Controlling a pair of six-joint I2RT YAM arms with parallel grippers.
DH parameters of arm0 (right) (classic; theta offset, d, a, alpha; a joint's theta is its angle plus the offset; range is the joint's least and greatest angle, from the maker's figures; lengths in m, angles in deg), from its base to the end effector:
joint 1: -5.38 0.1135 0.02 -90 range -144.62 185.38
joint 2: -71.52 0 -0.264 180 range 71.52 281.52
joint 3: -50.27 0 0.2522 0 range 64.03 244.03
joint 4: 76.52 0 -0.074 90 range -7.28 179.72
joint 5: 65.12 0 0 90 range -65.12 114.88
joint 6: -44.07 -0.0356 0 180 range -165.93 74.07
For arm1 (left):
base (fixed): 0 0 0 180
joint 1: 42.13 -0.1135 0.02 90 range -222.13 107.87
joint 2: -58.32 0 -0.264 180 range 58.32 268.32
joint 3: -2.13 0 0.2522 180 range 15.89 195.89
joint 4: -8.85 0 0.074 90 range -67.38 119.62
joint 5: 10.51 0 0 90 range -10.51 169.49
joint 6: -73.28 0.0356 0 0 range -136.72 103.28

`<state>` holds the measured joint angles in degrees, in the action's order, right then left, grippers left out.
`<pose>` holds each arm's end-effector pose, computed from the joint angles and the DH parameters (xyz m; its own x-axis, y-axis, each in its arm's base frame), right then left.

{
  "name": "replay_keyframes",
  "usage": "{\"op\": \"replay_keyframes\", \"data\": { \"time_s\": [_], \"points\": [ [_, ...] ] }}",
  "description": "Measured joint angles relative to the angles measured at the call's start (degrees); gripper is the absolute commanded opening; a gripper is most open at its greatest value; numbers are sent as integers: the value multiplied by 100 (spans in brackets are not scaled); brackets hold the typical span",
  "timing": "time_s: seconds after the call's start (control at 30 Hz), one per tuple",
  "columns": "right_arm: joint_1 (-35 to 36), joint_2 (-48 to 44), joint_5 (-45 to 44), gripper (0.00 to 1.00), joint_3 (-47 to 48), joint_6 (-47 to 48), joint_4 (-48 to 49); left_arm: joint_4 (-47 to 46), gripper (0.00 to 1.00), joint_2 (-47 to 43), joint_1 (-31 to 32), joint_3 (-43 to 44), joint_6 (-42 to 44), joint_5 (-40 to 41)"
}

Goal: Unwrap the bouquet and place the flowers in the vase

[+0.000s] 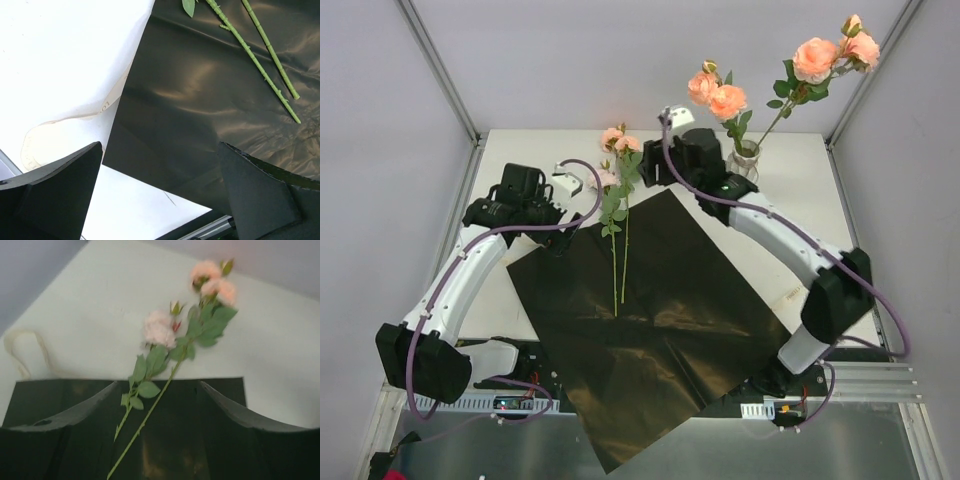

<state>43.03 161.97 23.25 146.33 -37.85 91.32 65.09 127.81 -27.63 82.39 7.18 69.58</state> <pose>0.3030 0.2325 0.3896 -0.0067 -0.1827 -0.9832 -0.5951 0.7909 -0.1429 0.2422 -0.0690 0.3301 -0.4837 0.5373 -0.6909 0.6119 0.7720 0.1720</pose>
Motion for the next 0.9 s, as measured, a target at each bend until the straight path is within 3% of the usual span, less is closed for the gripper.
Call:
{"op": "replay_keyframes", "data": {
  "time_s": [0.27,0.9],
  "points": [
    [793,2074,96,70,339,-437,-1228,-13,99,-201,-37,0,-52,155],
    [1060,3414,83,61,1650,-855,-1513,-24,99,-280,-35,-118,-33,153]
  ]
}}
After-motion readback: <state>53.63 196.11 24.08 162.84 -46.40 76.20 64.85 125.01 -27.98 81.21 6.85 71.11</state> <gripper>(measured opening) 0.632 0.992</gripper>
